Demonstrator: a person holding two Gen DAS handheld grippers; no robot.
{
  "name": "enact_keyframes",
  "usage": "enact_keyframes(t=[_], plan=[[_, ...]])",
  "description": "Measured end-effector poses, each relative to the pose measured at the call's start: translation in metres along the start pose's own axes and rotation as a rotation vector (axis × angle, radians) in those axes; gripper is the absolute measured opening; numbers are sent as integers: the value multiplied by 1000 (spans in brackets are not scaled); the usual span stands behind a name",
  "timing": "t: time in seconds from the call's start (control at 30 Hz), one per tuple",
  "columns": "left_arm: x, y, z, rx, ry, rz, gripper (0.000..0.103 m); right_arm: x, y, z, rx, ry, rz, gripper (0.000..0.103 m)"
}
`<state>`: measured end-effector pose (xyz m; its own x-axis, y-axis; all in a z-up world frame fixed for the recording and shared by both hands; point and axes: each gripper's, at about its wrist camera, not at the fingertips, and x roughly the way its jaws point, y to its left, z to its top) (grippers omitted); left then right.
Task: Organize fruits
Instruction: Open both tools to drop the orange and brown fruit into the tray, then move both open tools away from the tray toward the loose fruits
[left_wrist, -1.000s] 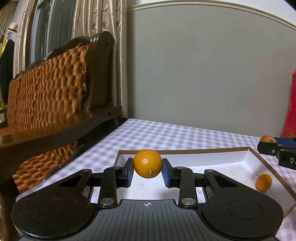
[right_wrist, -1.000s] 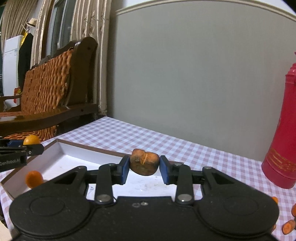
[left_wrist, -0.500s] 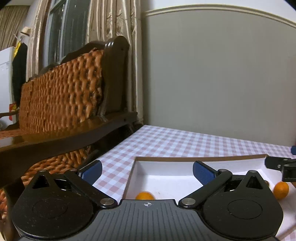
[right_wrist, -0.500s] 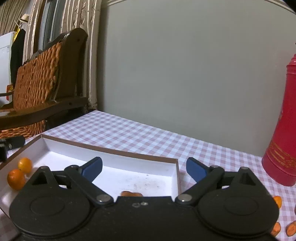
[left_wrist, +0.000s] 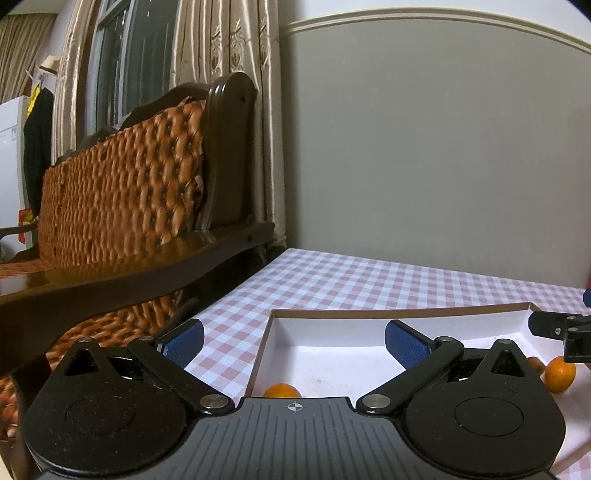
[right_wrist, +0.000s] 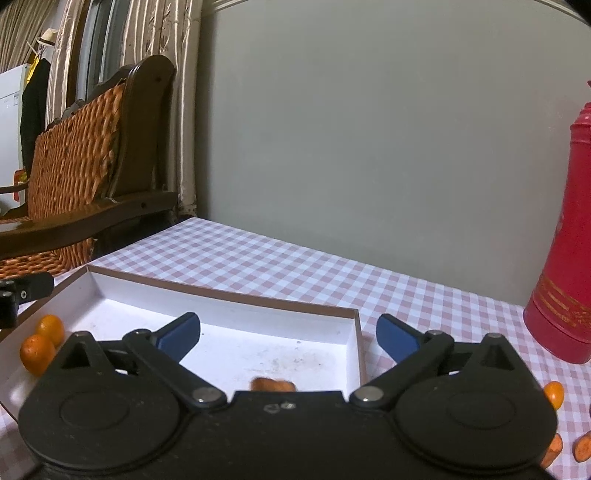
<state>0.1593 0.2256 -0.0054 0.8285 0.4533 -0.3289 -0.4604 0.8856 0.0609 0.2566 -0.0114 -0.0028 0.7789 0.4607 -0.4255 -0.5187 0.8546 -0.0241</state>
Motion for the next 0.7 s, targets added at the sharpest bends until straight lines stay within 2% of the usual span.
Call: enact_keyframes(t=[0.33, 0.7], plan=[[-9, -4, 0, 5, 9, 4, 103, -12, 5, 1, -23, -10, -4, 97], [-44, -9, 1, -18, -6, -45, 103, -48, 22, -4, -108, -79, -31, 97]])
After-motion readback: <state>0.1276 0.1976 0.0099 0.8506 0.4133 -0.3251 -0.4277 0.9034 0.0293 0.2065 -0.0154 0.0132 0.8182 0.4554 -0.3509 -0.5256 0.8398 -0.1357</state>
